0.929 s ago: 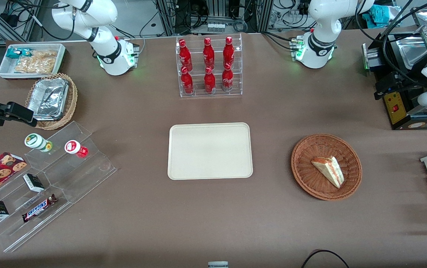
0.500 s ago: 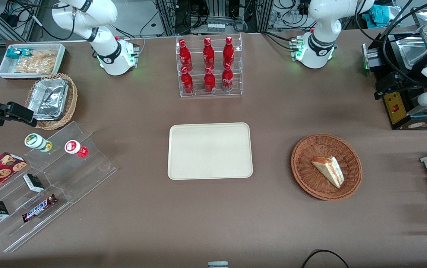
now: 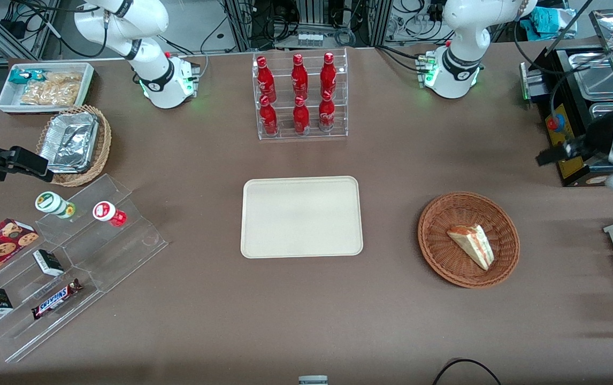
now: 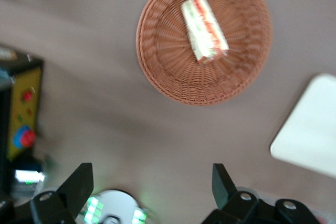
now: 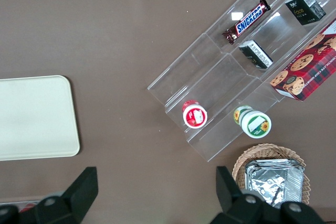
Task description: Place sandwich from basket to tray
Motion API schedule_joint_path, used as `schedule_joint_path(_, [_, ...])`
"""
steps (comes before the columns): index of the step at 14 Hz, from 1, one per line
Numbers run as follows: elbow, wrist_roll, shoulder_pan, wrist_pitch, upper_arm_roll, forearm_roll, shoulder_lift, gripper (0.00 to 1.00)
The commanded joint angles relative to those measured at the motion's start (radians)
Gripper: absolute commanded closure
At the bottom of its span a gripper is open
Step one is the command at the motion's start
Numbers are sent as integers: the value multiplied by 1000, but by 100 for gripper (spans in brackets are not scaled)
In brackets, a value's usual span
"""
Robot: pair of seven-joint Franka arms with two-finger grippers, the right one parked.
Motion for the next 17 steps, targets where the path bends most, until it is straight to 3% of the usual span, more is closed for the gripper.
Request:
schedule_joint_path(1, [6,-219,-45,60,-11,37,108,0])
schedule_joint_path(9, [1,-577,-105,411,-11,146,366,0])
schedule_joint_path(13, [-11,-588,-108,500,-11,152,435,0])
schedule_joint_path(17, [-113,-585,-107,591,-10,157,438,0])
